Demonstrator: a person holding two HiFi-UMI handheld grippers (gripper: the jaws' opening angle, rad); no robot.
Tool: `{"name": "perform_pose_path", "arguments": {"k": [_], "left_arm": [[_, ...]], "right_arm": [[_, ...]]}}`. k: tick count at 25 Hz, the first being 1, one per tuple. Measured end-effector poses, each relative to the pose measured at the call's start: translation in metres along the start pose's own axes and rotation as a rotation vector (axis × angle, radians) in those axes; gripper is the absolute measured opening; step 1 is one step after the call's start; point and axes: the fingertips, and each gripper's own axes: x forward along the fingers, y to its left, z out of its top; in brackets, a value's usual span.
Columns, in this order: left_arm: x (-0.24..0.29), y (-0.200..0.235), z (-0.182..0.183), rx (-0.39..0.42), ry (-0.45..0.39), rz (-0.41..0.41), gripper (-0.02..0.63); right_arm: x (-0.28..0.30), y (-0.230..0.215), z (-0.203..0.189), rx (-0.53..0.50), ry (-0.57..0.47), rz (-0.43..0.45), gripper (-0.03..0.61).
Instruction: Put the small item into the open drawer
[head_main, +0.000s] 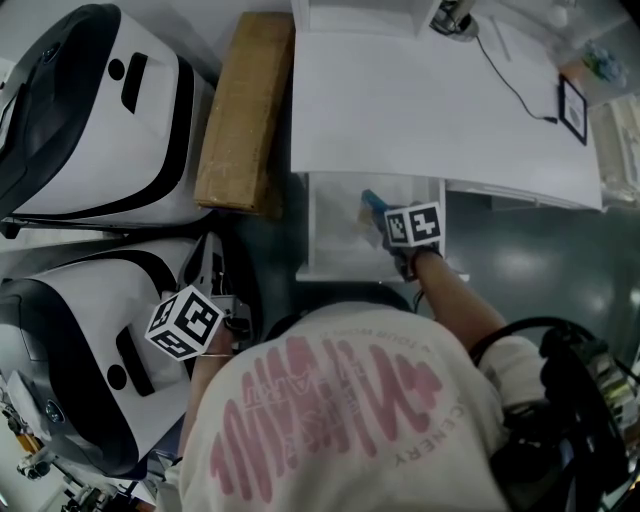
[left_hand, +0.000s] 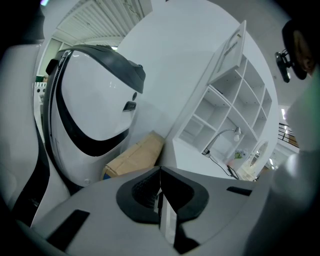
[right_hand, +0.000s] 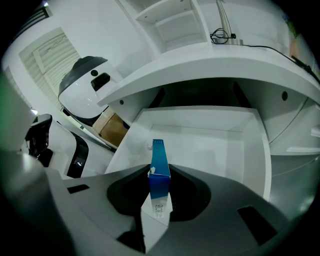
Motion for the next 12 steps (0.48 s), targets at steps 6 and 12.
{"name": "perform_pose_path", "arguments": {"k": [6, 12], "left_arm": [[0.0, 0.003, -0.001, -0.012, -0.001, 0.014, 0.031], [0.001, 0.002, 0.0, -0.012, -0.006, 0.022, 0.031]], "right_arm": [[0.001, -0.007, 0.001, 0.007, 0.007, 0.008, 0.094], [0.002, -0.015, 0.0, 0.031, 0.001, 0.018, 0.097]]}}
